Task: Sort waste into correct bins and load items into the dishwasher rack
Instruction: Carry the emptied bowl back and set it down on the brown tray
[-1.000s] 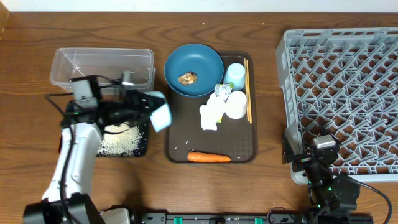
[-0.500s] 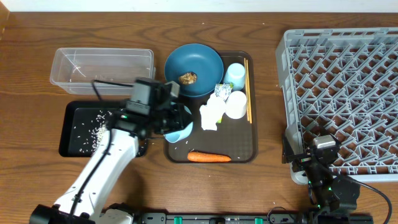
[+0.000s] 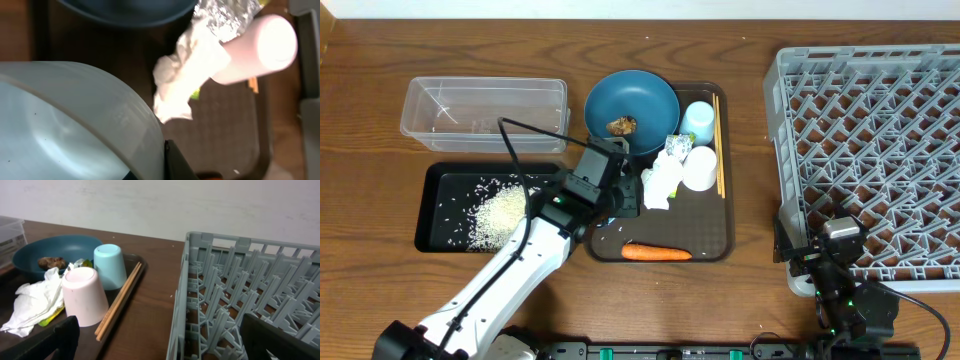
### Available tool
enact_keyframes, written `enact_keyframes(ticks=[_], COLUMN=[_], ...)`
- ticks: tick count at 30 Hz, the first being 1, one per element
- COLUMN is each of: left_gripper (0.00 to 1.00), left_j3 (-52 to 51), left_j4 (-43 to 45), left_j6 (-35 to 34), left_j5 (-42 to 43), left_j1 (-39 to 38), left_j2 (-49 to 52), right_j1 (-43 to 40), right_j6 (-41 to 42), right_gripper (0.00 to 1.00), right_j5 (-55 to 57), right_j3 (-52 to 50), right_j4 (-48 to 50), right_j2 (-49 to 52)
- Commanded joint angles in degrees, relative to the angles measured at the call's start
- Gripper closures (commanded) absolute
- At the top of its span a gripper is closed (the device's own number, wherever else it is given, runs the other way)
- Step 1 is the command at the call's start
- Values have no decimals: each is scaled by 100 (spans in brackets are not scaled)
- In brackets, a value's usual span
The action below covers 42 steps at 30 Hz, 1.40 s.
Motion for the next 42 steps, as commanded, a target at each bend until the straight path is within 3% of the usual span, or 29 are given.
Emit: enact_keyframes(ticks=[1, 17, 18, 20, 22, 25, 33, 35, 37, 42], left_gripper=[94, 93, 91, 76, 67, 60, 57, 50, 45, 44], left_j3=[4, 4, 4, 4, 4, 4, 321, 494, 695, 1423], left_j4=[186, 584, 584, 577, 579, 581, 129, -33, -245, -1161], left_j6=[125, 120, 120, 120, 120, 122, 262, 400, 474, 470], left_j5=[-584, -581, -581, -581, -581, -581, -564, -564, -570, -560], left_j1=[-146, -595, -595, -597, -597, -595, -595, -595, -584, -435], left_j2=[201, 1137, 1137, 1137, 1137, 1134, 863, 776, 704, 691], right_j1=[-22, -22, -22, -22, -22, -22, -22, -22, -22, -22], right_j6=[-74, -74, -74, -74, -74, -74, -74, -74, -74, -74], right_gripper=[1, 1, 1, 1, 1, 1, 1, 1, 1, 1], right_j5=[-24, -24, -24, -24, -24, -22, -24, -24, -24, -24], right_j3=[-20, -20, -20, -20, -20, -20, -20, -20, -20, -20], right_j4=[-7, -7, -7, -7, -7, -7, -9, -7, -7, -7], right_j2=[-20, -20, -20, -20, -20, -17, -17, -20, -20, -20])
